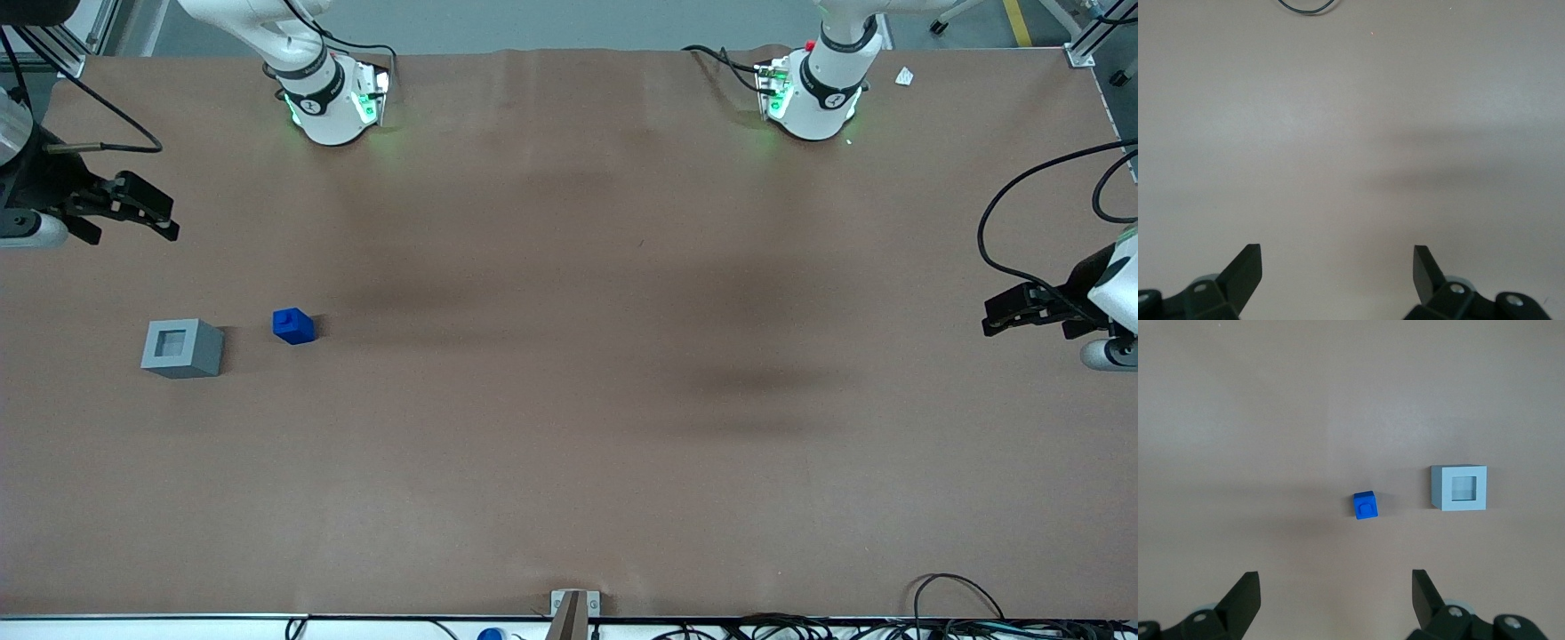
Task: Insert blue part into gray base with right arm
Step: 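Move the open right gripper down over the blue cube block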
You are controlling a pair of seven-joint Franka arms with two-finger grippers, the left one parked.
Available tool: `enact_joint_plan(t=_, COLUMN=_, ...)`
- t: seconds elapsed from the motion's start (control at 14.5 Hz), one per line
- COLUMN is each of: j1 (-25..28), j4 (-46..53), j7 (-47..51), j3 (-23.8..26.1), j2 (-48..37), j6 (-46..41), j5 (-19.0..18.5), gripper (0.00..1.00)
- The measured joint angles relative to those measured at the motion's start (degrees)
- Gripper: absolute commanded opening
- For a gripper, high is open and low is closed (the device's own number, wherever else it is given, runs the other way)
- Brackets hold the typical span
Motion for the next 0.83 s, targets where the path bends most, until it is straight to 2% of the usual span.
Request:
enact_joint_plan(t=0.48, j1=0.00, j4=-0.15, j7=0.01, j3=-0.01, j2=0.54, j6=0.00, j5=0.00, gripper=1.00)
enact_joint_plan(t=0.83, j1=-0.30, j4=-2.47, j7=0.08, j3=-0.30, j2=5.17, j6=3.72, j5=0.00, gripper=1.00)
